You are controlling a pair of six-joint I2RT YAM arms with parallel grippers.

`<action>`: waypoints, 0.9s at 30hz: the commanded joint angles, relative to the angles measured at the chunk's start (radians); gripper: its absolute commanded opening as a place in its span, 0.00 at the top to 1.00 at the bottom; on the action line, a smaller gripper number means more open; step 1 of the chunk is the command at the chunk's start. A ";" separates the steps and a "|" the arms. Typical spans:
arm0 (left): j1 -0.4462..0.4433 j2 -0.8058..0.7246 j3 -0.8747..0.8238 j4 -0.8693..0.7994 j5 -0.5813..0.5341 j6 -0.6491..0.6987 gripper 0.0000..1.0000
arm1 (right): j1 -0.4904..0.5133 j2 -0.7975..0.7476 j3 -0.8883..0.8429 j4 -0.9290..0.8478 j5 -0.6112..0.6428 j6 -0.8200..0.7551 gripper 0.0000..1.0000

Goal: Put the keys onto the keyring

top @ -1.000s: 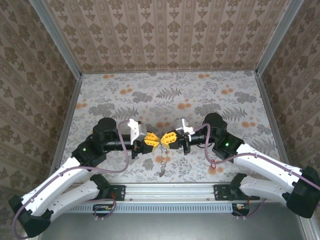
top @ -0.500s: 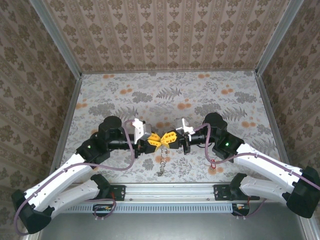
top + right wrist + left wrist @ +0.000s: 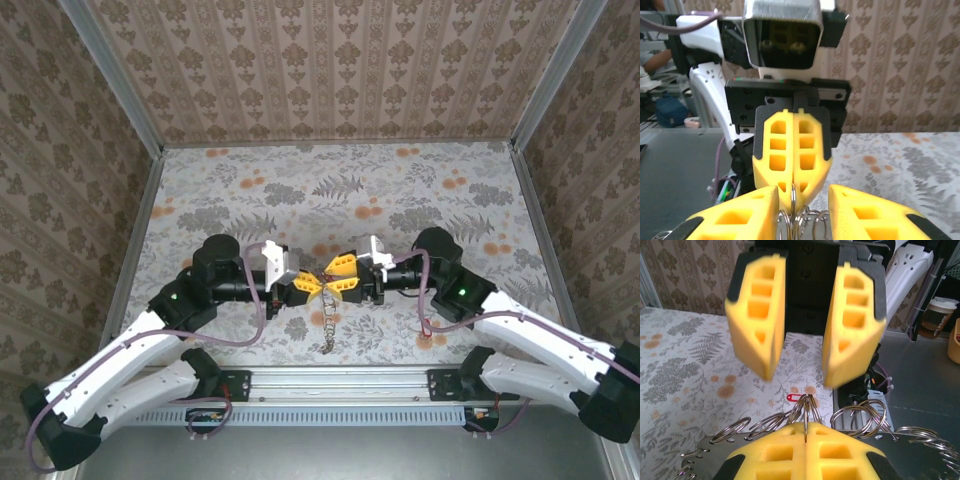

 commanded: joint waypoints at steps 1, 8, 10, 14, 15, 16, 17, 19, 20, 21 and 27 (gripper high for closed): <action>-0.005 -0.024 0.032 -0.014 0.027 0.039 1.00 | 0.002 -0.086 -0.024 -0.061 0.095 -0.012 0.67; -0.005 -0.004 0.065 -0.052 0.035 0.068 1.00 | 0.001 -0.085 -0.015 -0.122 0.087 -0.032 0.72; -0.004 0.003 0.076 -0.064 0.020 0.074 1.00 | 0.000 -0.072 -0.015 -0.134 0.099 -0.024 0.72; -0.005 0.016 0.079 -0.074 0.000 0.076 1.00 | -0.002 -0.104 -0.051 -0.145 0.170 0.026 0.66; -0.005 0.023 0.080 -0.077 -0.005 0.078 1.00 | -0.003 -0.118 -0.058 -0.154 0.180 0.031 0.63; -0.005 0.031 0.083 -0.084 -0.007 0.083 1.00 | -0.002 -0.131 -0.059 -0.172 0.186 0.026 0.62; -0.005 0.039 0.085 -0.089 -0.008 0.086 1.00 | -0.003 -0.139 -0.055 -0.191 0.189 0.017 0.62; -0.005 0.057 0.094 -0.101 -0.007 0.095 1.00 | 0.002 -0.147 -0.040 -0.225 0.192 -0.008 0.63; -0.006 0.063 0.100 -0.109 -0.008 0.098 1.00 | 0.005 -0.143 -0.031 -0.234 0.189 -0.021 0.65; -0.007 0.070 0.106 -0.117 -0.011 0.102 1.00 | 0.007 -0.134 -0.020 -0.243 0.180 -0.033 0.66; -0.030 0.088 0.137 -0.173 -0.045 0.125 1.00 | 0.018 -0.006 0.067 -0.300 0.089 -0.091 0.73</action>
